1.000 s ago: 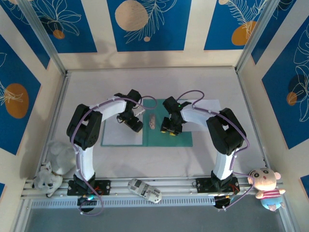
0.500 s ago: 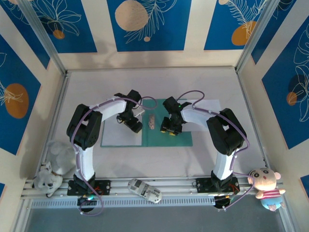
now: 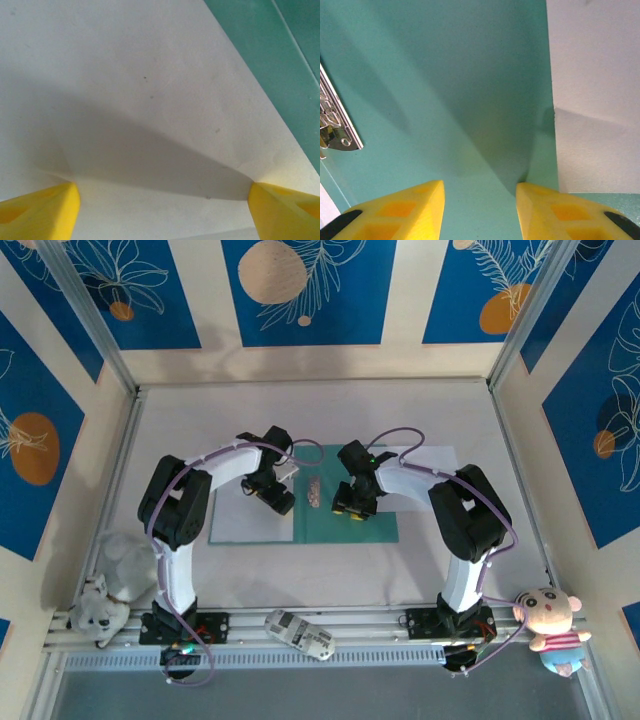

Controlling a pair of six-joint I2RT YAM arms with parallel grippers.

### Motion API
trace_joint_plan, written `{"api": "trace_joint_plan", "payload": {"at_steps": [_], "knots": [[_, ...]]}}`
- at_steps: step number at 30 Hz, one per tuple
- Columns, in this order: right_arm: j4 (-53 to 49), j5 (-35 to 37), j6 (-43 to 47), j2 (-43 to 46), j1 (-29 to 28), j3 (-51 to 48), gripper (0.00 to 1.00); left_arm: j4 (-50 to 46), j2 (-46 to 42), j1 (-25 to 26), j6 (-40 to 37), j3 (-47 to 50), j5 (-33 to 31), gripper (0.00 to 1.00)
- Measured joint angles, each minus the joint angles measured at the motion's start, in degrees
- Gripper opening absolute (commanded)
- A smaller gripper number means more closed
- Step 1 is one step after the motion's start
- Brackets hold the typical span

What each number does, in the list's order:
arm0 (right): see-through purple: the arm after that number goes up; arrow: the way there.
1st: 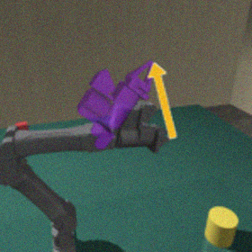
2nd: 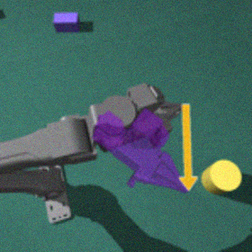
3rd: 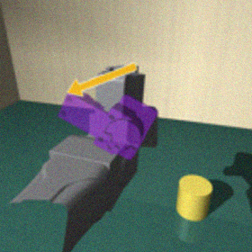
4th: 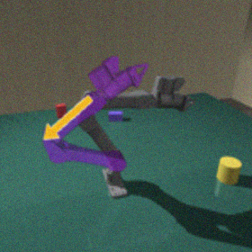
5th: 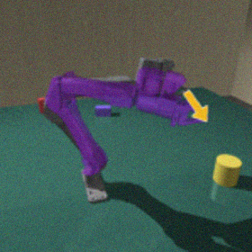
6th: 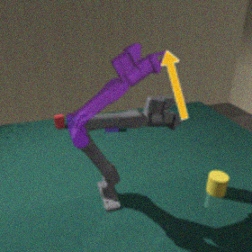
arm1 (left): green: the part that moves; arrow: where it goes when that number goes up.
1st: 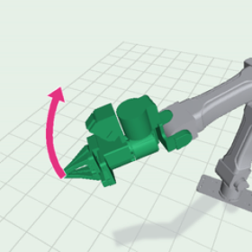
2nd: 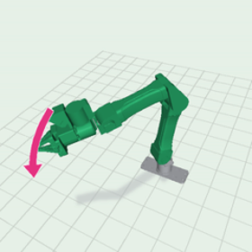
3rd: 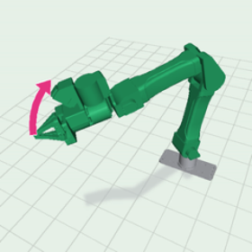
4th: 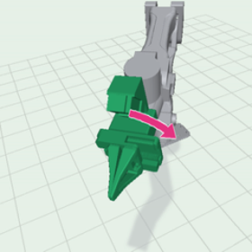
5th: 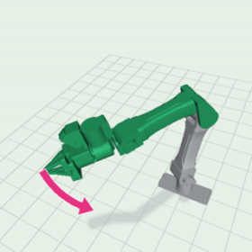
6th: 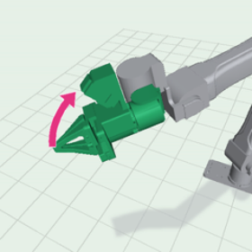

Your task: Put the files into the folder

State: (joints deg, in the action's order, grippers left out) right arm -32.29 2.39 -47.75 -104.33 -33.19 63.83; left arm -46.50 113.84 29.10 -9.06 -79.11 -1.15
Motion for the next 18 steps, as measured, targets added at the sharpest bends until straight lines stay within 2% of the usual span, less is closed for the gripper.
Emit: {"api": "trace_joint_plan", "payload": {"at_steps": [18], "knots": [[1.6,-0.3,-0.6,0.7,-0.1,-0.9,0.44,-1.2,-0.5,-0.2,-0.5,0.5,0.0,0.89]]}}
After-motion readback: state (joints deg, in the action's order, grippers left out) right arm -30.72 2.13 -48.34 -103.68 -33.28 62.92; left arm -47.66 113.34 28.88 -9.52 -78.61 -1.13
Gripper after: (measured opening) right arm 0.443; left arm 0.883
